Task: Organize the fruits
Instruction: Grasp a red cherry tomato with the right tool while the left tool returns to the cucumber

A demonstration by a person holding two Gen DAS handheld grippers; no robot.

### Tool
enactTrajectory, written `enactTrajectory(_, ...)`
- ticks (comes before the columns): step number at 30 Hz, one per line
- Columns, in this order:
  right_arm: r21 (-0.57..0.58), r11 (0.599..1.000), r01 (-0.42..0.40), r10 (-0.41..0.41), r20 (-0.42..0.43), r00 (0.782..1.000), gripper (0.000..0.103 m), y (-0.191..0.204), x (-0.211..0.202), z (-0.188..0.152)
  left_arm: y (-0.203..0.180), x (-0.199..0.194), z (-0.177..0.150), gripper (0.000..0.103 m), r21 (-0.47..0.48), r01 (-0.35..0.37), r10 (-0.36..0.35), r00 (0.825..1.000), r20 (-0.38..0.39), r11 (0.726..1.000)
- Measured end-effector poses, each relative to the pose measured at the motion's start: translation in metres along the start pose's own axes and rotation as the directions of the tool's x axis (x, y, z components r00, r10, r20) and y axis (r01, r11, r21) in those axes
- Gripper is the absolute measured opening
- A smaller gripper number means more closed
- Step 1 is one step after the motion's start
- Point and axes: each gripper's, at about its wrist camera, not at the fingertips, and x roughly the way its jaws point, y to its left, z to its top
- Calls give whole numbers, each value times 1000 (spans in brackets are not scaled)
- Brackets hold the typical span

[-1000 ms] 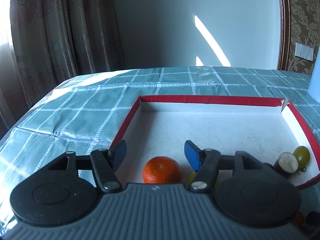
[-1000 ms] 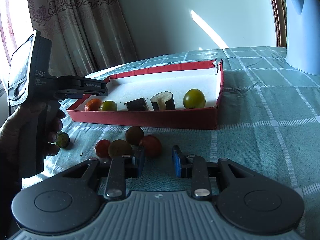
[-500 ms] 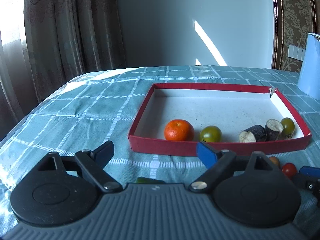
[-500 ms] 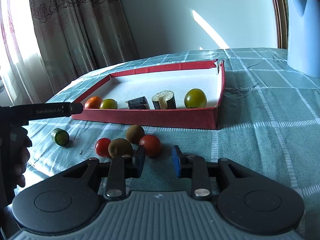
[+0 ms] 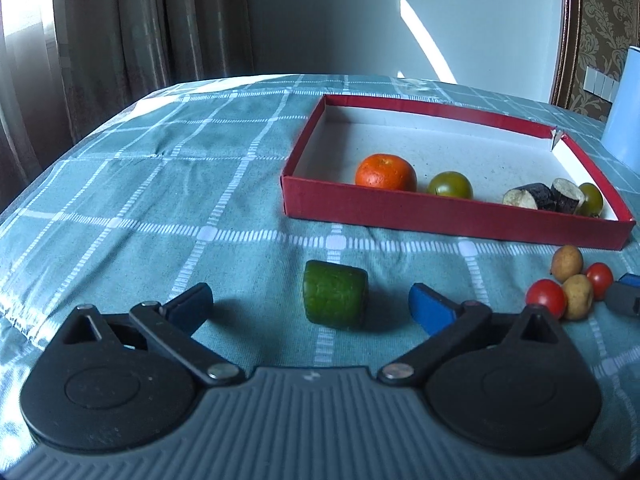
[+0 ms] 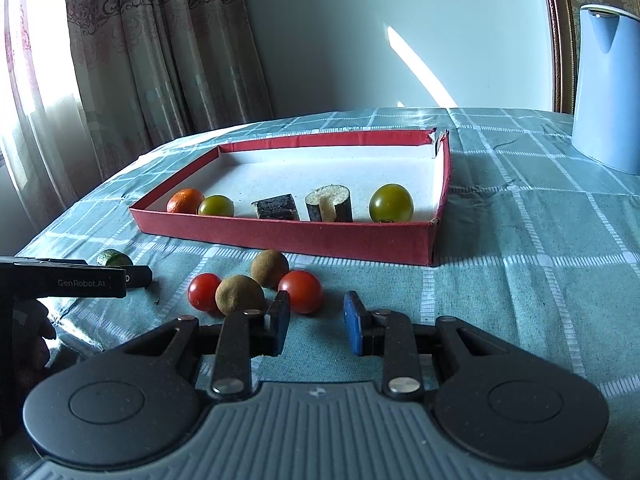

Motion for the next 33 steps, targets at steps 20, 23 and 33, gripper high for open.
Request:
enactTrajectory(20,16,1000,13,-14,71,997,29,-5,-18,-1,-39,-35,-10,91,252,254,-293,947,131,934)
enactTrajectory(23,5,1000,9,-9,80,997,29,-5,-19,1,-43,-34,-12,97,265,243,-283,951,122,933)
enactTrajectory(33,-109,994,-12,16,35,999,29,7,-14,12,-28,-31,-11,103,166,191,-214,968,133,968)
